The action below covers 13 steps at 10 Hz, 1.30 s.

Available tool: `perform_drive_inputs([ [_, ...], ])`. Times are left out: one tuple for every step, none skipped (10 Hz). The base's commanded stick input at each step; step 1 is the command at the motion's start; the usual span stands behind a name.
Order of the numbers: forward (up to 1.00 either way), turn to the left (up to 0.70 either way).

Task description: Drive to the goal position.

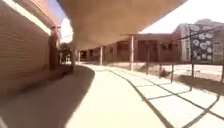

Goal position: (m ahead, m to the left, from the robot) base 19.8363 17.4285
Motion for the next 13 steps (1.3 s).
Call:
perform_drive_inputs([
  [0.85, 0.0],
  [0.85, 0.0],
  [0.85, 0.0],
  [0.85, 0.0],
  [0.85, 0.0],
  [0.85, 0.0],
  [0.85, 0.0],
  [0.85, 0.0],
  [0.85, 0.0],
  [0.85, 0.0],
  [0.85, 0.0],
  [0.85, 0.0],
  [0.85, 0.0],
])
